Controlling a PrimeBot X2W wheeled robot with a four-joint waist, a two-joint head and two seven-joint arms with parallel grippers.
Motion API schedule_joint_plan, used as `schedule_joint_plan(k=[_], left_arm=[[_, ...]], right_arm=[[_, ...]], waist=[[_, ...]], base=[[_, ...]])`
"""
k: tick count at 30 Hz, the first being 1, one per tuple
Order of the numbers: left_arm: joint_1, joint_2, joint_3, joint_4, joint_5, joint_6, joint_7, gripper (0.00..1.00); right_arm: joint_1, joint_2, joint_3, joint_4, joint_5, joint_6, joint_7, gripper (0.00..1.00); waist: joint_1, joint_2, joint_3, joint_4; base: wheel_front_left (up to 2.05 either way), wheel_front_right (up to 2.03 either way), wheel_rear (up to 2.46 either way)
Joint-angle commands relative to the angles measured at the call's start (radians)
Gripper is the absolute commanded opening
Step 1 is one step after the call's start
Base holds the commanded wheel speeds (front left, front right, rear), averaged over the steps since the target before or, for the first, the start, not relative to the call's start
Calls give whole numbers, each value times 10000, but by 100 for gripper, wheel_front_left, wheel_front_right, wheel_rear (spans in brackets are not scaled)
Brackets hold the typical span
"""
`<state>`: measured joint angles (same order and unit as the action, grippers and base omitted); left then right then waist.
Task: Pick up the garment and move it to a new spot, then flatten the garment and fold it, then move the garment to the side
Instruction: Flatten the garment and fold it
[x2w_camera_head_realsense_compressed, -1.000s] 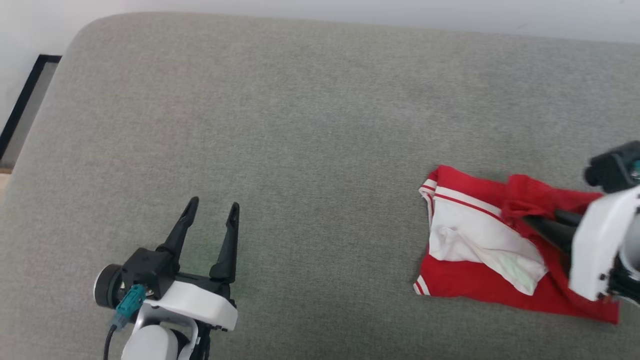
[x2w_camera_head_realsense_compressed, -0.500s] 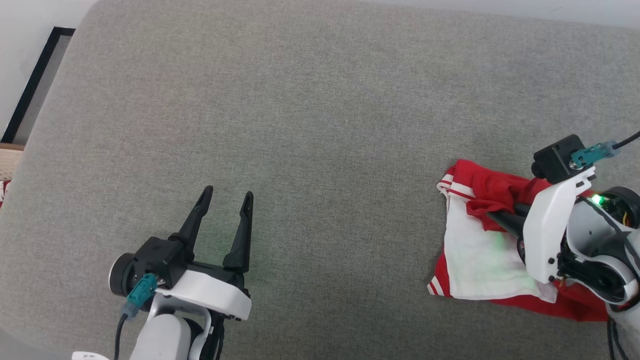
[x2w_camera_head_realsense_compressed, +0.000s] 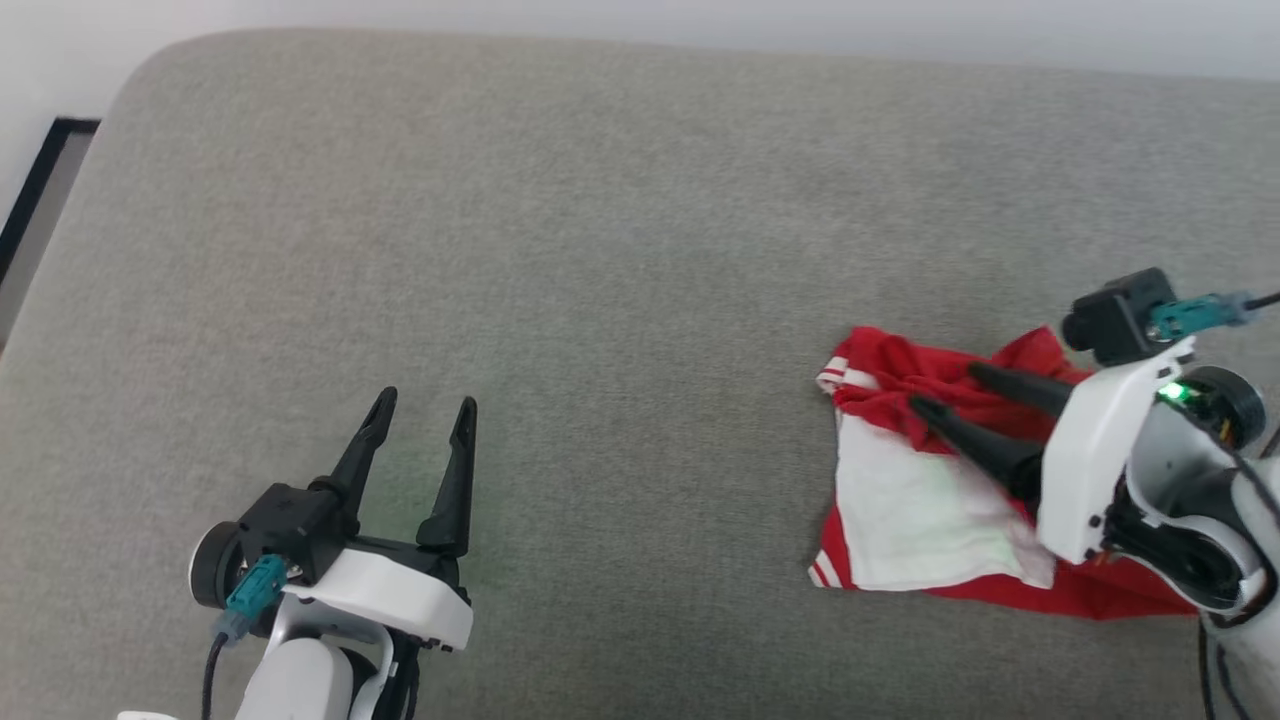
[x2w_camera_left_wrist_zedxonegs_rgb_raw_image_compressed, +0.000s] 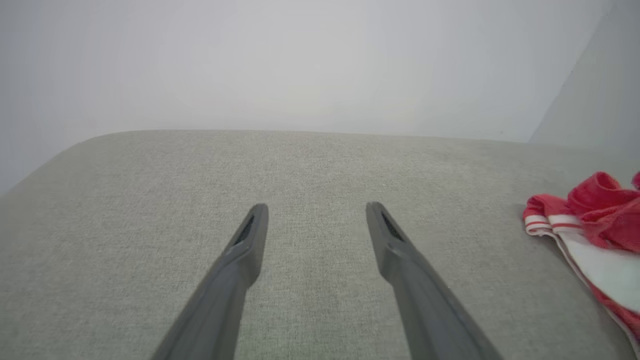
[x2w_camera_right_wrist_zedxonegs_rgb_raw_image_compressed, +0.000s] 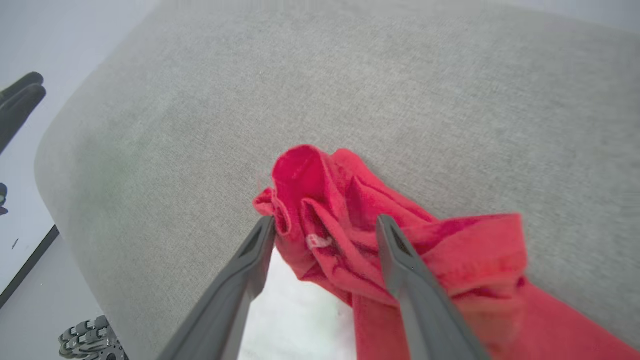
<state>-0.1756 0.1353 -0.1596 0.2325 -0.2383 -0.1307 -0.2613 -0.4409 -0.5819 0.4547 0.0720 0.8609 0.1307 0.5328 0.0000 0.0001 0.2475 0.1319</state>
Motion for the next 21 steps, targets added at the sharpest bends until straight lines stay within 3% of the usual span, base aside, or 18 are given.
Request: schedule_joint_plan(k=[1, 9, 21], left_arm=[[78, 88, 18, 6, -76, 6, -52, 100], [233, 188, -22, 149, -235, 6, -52, 100], [212, 212, 149, 751, -785, 6, -52, 100]], right_arm=[[102, -119, -49, 38, 129, 0, -220, 100], [419, -551, -309, 826, 518, 0, -2026, 100], [139, -351, -131, 2991, 246, 0, -5905, 100]], waist=[[0, -1, -216, -236], [0, -1, -623, -843], [0, -1, -1004, -1580]], base=[[0, 0, 0], [0, 0, 0], [0, 0, 0]])
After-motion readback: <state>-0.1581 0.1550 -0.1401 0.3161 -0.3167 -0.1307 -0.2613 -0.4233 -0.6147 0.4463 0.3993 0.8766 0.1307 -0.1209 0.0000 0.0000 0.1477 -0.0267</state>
